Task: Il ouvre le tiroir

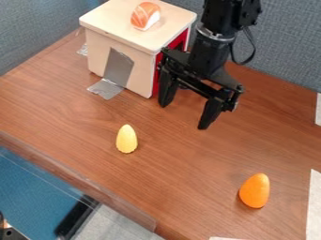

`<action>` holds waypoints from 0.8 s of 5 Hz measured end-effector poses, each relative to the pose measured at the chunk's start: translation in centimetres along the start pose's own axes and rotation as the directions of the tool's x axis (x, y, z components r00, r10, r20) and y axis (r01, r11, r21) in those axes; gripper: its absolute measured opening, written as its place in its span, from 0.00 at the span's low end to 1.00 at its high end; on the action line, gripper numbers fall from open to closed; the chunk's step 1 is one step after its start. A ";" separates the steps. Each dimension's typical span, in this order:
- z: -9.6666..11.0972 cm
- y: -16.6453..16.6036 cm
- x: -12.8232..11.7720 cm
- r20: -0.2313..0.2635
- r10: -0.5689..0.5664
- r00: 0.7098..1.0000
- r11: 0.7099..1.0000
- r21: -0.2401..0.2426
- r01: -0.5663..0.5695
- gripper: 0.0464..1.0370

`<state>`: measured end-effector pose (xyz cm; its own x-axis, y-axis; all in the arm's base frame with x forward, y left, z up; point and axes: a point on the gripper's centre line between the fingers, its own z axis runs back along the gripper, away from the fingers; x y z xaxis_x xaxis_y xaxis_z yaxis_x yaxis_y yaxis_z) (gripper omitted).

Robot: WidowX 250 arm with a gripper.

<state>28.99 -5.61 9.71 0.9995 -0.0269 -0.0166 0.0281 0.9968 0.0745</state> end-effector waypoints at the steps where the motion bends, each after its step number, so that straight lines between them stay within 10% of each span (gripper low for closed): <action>1: -0.7 -0.1 0.0 -0.022 0.004 1.000 1.000 0.005 -0.004 0.96; 2: -2.5 -1.6 1.6 -0.014 -0.021 1.000 0.998 0.053 0.021 0.96; 4: -2.2 -5.4 7.5 0.161 -0.112 0.980 0.990 0.099 0.097 0.96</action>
<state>36.27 -11.05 7.01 0.9792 -0.1505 0.1363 0.1264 0.9771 0.1712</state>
